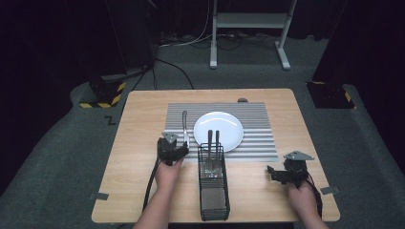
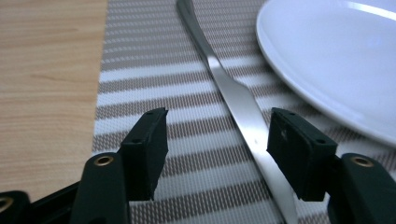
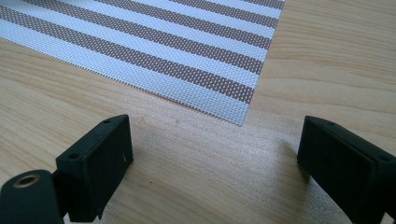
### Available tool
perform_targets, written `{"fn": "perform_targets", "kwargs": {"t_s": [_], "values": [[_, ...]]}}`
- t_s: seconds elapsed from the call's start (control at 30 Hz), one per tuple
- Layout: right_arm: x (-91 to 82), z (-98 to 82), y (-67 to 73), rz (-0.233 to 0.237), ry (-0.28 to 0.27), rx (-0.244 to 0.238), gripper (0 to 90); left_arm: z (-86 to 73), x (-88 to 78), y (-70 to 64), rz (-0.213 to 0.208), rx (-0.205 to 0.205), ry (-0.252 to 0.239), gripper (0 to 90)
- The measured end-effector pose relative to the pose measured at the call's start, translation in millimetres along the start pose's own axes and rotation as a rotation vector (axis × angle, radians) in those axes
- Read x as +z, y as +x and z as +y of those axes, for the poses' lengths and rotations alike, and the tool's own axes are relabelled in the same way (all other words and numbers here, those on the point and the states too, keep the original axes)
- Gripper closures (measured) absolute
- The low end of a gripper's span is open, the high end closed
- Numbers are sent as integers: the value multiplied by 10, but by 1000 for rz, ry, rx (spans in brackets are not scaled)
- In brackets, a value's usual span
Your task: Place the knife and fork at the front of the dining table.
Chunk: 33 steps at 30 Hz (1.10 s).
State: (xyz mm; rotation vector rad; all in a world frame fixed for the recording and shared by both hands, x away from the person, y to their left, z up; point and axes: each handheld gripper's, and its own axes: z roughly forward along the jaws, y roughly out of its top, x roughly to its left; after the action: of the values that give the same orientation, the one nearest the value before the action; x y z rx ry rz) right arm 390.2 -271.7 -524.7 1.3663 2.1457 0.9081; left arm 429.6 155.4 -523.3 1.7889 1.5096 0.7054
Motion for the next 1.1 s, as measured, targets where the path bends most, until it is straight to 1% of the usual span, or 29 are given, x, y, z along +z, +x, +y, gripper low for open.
{"fn": "perform_targets", "kwargs": {"t_s": [0.03, 0.07, 0.1, 0.13, 0.17, 0.2, 0.23, 0.27, 0.3, 0.33, 0.37, 0.4, 0.43, 0.47, 0.53, 0.6, 0.63, 0.67, 0.73, 0.77, 0.8, 0.87, 0.93, 0.97, 1.03, 1.07, 1.1], "values": [[0, 0, 0, 0, 0, 0, 100, -13, 12, -27, 0, 17, 16, 365], [0, 0, 0, 1, -1, -1, 100, -19, 6, -54, 8, 41, 12, 365], [0, 0, 0, 0, -1, -1, 100, -19, 6, -54, 8, 41, 12, 391], [0, 0, 0, 0, 0, 0, 100, -26, -6, -93, 12, 73, 8, 442], [0, 0, 0, 0, 0, 0, 100, -29, -9, -98, 9, 79, 6, 470], [0, 0, 0, 0, 0, 0, 100, -30, -11, -93, 4, 78, 7, 479], [0, 0, 0, 0, 0, 0, 100, -33, -15, -88, -3, 69, 4, 503], [0, 0, 0, 0, 0, 0, 100, -33, -15, -88, -3, 69, 4, 548], [0, 0, 0, 0, 0, 0, 100, -42, -27, -79, 6, 54, 0, 594], [0, 0, 0, 0, 0, 0, 100, -42, -27, -79, 6, 54, 0, 618], [0, 0, 0, 1, -1, -1, 100, -49, -39, -55, -10, 36, -6, 617], [0, 0, 0, 0, 0, 0, 100, -58, -53, -48, -29, 34, -17, 581], [0, 0, 0, 0, 0, 0, 100, -69, -77, -44, -36, 38, -23, 531], [0, 0, 0, 0, 0, 0, 100, -82, -101, -34, -43, 38, -24, 501], [0, 0, 0, 0, 0, 0, 100, -113, -159, 7, -56, 28, -27, 425], [-1, 0, 0, 0, 0, 0, 102, -155, -237, 67, -58, 27, -30, 378], [-2, 0, 2, 2, 0, 0, 108, -155, -237, 67, -58, 27, -30, 346], [-4, -1, 4, 4, -1, -2, 115, -195, -311, 137, -62, 28, -18, 302], [-7, -4, 2, 7, -4, -9, 116, -245, -374, 203, -63, 39, 15, 202], [-9, -6, 3, 8, -6, -10, 118, -276, -410, 237, -62, 47, 22, 172], [-13, -7, 10, 4, -8, -15, 119, -309, -449, 267, -46, 65, 32, 151], [-28, -16, 33, -10, -19, -43, 131, -361, -508, 316, -13, 93, 62, 142], [-46, -21, 57, -24, -24, -70, 134, -411, -572, 389, -2, 98, 81, 120], [-51, -21, 67, -31, -27, -78, 137, -436, -604, 418, 2, 95, 88, 114], [-61, -22, 81, -47, -32, -76, 140, -485, -662, 473, 6, 90, 88, 113], [-70, -24, 86, -48, -36, -70, 138, -506, -689, 501, 17, 100, 90, 114], [-81, -25, 91, -52, -58, -60, 136, -526, -710, 517, 32, 100, 87, 117]]}}
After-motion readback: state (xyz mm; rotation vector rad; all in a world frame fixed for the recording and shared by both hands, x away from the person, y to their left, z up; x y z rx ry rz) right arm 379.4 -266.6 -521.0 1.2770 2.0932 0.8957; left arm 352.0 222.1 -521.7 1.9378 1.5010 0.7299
